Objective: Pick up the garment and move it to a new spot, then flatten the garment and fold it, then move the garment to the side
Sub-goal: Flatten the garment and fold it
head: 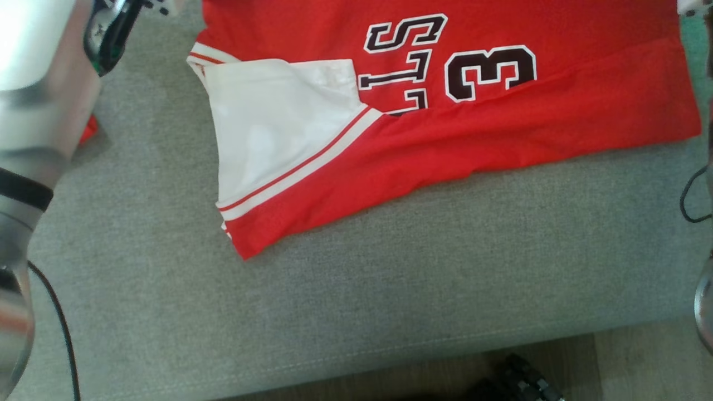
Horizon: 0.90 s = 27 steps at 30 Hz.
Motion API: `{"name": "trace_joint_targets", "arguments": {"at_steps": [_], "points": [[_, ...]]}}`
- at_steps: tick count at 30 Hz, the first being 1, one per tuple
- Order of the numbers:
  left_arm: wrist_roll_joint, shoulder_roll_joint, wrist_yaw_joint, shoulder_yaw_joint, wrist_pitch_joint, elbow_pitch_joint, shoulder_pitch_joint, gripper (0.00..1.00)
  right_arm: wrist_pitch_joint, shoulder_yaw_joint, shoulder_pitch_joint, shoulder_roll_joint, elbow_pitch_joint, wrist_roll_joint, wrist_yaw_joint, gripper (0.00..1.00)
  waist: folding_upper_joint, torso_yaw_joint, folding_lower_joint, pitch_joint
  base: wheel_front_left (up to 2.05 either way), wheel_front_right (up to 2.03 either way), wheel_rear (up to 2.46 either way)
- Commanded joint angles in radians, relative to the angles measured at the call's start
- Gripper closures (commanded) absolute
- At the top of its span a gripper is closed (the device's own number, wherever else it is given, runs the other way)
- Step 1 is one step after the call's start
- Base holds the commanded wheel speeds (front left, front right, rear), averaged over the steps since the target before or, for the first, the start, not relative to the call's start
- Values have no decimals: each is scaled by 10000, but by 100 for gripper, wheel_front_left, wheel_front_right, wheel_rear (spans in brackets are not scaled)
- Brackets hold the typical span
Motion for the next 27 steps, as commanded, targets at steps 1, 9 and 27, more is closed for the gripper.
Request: {"name": "trace_joint_targets", "arguments": {"at_steps": [1, 9, 27], "points": [[162, 306, 20, 253, -139, -62, -508, 100, -186, 27, -22, -48, -207, -13, 65, 100, 0, 62, 0, -107, 0, 0, 0], [360, 547, -232, -90, -361, -319, 394, 100, -396, 370, 955, -243, 50, 664, 65, 100, 0, 297, 0, -822, 0, 0, 0], [78, 2300, 572, -1010, 858, -4454, 3720, 100, 1046, 957, 3541, -1257, -824, 2078, 65, 100, 0, 795, 0, -2460, 0, 0, 0]]}}
